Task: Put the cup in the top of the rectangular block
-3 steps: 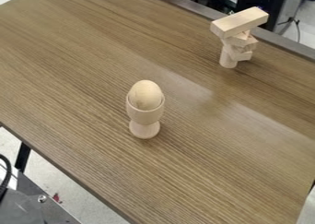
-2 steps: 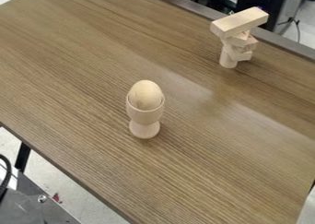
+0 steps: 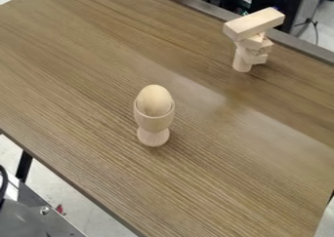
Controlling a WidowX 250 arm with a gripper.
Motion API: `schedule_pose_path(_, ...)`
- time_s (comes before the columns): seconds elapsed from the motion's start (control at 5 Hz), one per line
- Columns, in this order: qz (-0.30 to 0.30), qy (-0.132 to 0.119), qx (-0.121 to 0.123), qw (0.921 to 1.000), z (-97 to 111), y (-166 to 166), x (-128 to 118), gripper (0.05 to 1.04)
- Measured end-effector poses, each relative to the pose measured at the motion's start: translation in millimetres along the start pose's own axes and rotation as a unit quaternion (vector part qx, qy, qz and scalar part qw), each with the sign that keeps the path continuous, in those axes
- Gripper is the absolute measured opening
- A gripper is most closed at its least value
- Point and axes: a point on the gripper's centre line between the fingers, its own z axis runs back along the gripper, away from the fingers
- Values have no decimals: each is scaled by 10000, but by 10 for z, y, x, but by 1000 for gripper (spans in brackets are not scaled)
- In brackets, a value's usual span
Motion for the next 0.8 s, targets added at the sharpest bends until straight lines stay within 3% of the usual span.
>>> schedule_pose_path(0.4, 59, 58, 91, 9999, 38, 47, -609, 1001)
schedule_pose_path(0.8, -146, 365, -535, 9978, -200, -182, -962, 1001)
